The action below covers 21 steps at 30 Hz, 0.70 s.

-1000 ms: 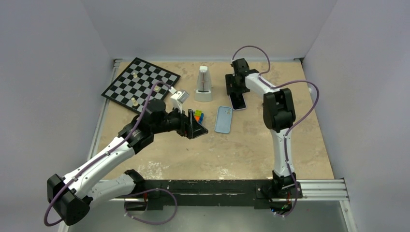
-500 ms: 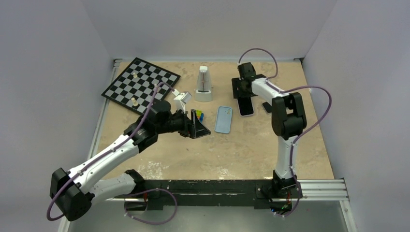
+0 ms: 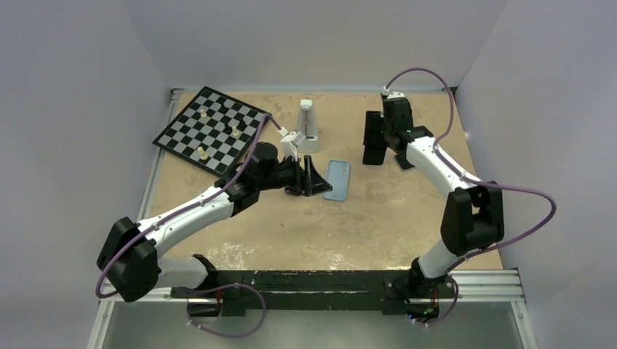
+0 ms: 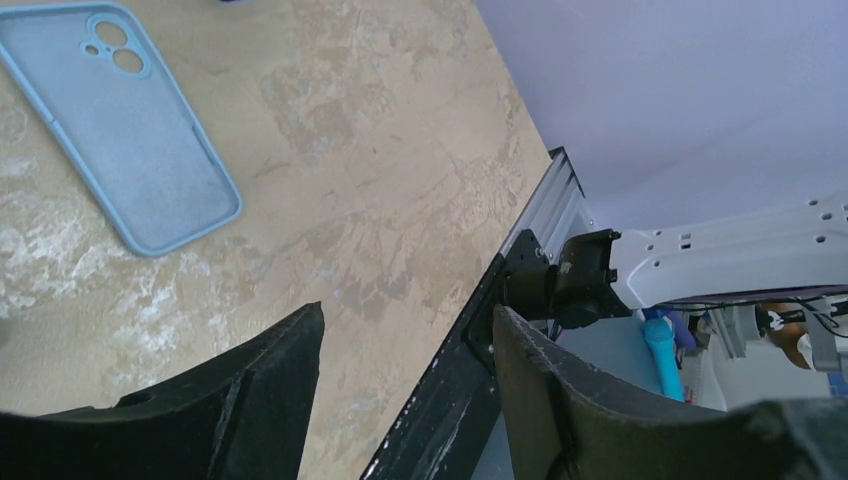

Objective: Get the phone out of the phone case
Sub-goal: Pick up the phone at the center of the board.

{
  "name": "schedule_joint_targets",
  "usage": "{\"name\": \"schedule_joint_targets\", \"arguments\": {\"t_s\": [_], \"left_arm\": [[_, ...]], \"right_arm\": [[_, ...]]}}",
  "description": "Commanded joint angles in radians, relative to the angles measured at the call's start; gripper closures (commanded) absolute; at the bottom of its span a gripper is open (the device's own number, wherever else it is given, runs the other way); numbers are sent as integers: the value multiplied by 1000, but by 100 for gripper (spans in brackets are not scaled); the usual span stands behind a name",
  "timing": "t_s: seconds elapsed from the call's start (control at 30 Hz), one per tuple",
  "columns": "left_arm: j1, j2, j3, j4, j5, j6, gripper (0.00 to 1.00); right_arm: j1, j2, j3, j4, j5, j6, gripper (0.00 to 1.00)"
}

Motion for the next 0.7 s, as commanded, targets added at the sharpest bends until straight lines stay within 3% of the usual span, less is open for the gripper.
{"name": "schedule_joint_targets", "arguments": {"t_s": [0.0, 0.2, 0.37, 0.67], "left_arm": [[-17, 53, 67, 163, 14, 27, 34], [-20, 124, 125, 219, 51, 190, 23], [-22, 161, 139, 312, 31, 286, 17], [-30, 283, 239, 290, 49, 324, 24]], "right_arm": [[1, -112, -41, 96, -20, 42, 100], [1, -220, -22, -32, -103, 55, 100], [2, -340, -50, -137, -296, 89, 100], [3, -504, -185, -117, -572, 190, 100]]}}
